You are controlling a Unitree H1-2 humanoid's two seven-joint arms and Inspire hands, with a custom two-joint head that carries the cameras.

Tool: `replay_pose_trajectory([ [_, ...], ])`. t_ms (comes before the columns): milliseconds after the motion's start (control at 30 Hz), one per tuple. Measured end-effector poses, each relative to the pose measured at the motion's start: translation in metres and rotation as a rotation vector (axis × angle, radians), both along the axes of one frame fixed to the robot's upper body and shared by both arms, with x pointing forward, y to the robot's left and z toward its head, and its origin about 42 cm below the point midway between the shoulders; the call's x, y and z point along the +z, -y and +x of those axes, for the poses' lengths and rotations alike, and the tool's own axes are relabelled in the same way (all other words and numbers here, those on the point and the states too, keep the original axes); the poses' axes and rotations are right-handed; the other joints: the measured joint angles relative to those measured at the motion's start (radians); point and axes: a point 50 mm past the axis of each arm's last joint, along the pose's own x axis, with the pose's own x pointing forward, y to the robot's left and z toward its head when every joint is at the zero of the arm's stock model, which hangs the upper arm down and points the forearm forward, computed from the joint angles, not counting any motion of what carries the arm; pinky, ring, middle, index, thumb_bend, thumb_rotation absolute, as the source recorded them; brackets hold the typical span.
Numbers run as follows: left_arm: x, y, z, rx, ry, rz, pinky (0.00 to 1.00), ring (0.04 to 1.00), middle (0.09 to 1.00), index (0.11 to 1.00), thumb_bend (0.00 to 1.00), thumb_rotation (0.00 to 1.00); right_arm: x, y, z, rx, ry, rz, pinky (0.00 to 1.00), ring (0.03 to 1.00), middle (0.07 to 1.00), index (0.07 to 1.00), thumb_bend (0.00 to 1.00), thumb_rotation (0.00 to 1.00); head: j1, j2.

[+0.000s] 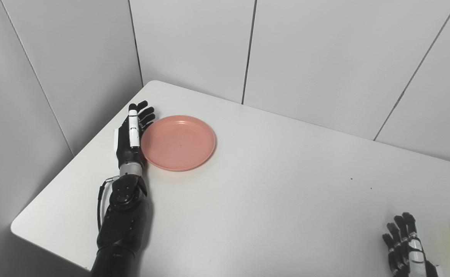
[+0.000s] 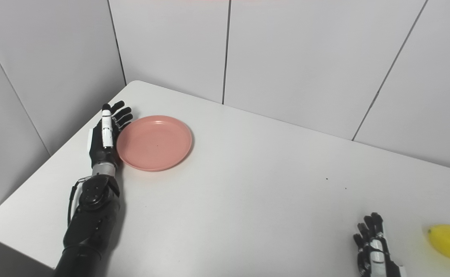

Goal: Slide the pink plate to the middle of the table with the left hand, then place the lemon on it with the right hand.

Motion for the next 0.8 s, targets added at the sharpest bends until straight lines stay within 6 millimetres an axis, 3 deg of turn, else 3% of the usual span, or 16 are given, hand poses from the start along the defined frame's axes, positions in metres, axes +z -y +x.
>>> replay_pose_trajectory([
  [333,-0.001,0.019,0.004,-0.063,-0.012,0.02,0.8,0.783,0.764,0.75,0.49,1.0,0.0,-0.001,-0.001,-0.006,0.002,0.005,1.0,1.0,1.0,1.0,0.52,0.89,-0.026,0.009],
  [500,0.001,0.038,0.004,-0.099,-0.016,-0.004,0.78,0.789,0.771,0.759,0.47,1.0,0.005,-0.004,-0.002,-0.011,0.015,0.013,1.0,1.0,1.0,1.0,0.52,0.87,-0.043,0.015],
  [800,0.002,0.06,-0.006,-0.149,-0.035,0.006,0.82,0.796,0.779,0.772,0.46,1.0,0.011,-0.009,-0.003,-0.012,0.037,-0.007,1.0,1.0,1.0,1.0,0.51,0.85,-0.135,0.052],
])
